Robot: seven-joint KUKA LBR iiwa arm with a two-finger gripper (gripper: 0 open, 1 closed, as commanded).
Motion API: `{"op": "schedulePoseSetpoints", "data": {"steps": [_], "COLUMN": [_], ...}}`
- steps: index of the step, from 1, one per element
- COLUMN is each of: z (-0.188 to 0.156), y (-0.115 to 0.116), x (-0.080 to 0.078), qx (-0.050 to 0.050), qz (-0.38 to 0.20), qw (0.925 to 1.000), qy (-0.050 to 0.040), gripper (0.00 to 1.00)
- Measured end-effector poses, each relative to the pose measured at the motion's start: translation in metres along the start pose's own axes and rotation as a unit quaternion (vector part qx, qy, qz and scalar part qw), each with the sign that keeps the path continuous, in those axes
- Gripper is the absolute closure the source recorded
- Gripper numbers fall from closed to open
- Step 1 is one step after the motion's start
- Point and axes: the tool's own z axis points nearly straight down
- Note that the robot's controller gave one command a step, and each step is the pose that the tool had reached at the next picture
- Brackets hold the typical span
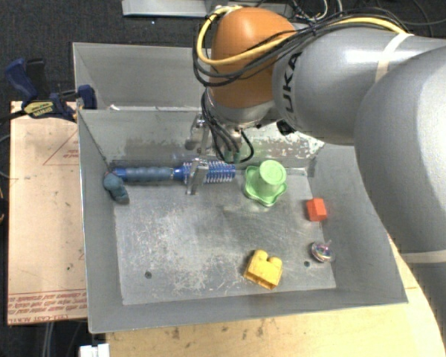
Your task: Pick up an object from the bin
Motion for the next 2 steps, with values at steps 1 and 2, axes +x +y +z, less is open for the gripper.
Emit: {"op": "schedulePoseSetpoints", "data": {"steps": [1,2], "z": [0.0855,0.0876], "y": [-0.0075,-0.0083], "x": [0.0019,0.0023], "qx": [0.001,0.001], "qz": [-0.054,-0.053], "qw": [0.9985,0.9986], "qy": [0.0013,0.0021], "gripper": [0.00,1.00]}}
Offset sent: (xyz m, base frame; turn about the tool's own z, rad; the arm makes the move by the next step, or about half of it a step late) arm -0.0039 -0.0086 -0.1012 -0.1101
